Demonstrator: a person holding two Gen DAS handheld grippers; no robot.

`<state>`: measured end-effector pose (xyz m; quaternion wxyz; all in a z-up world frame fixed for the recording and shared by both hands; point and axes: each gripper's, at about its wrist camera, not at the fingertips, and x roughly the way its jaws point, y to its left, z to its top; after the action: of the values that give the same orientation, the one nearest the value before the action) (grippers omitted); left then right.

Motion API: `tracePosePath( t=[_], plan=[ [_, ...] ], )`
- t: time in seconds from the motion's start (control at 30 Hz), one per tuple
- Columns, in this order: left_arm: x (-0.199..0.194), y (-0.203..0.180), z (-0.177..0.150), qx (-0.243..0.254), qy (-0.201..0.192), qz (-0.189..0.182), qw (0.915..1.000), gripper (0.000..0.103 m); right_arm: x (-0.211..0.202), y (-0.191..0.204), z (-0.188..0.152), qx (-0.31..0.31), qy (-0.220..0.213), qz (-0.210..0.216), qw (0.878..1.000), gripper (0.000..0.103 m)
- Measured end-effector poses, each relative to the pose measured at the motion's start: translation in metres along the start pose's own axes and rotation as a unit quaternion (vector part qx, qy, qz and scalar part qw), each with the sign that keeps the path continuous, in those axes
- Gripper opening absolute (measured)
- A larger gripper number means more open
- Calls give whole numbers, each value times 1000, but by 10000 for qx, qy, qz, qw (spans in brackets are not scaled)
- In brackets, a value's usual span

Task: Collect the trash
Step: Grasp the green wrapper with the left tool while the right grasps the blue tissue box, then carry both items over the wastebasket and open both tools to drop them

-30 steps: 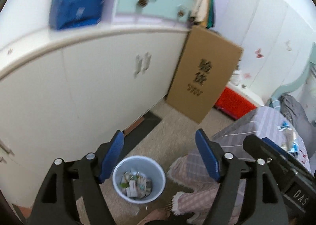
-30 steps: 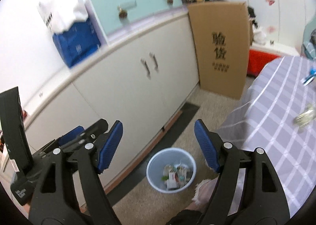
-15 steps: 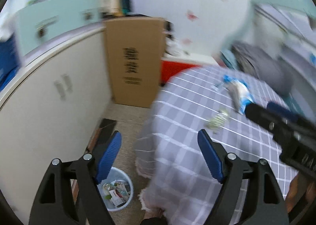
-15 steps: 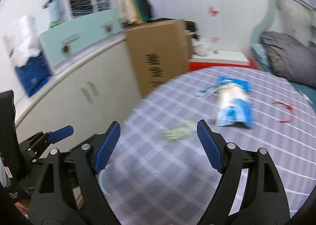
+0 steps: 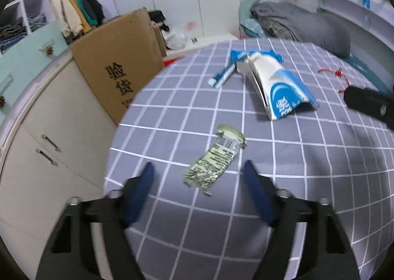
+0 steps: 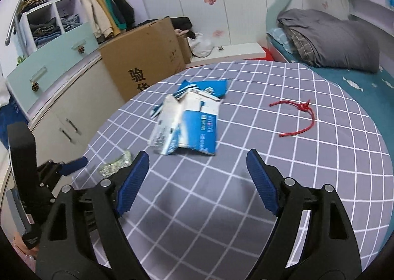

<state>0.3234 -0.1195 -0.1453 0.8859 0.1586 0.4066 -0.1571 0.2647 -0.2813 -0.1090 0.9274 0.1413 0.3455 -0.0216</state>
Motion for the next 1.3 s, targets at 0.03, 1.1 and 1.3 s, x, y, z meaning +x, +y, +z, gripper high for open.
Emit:
tracePosePath(
  t=[0.03,1.1,1.3],
  plan=[
    [3,0,0,-13,26,-66,10000,55,4,-3,1,22,32,3,10000,80],
    [-33,67,4,-1421,-906,-380,9850,15,49,7,16,-160,606,16,9980,50],
    [-61,81,-7,-1593,-1085,-516,9799,15,5,10,16,-50,165,106,9998,50]
  ],
)
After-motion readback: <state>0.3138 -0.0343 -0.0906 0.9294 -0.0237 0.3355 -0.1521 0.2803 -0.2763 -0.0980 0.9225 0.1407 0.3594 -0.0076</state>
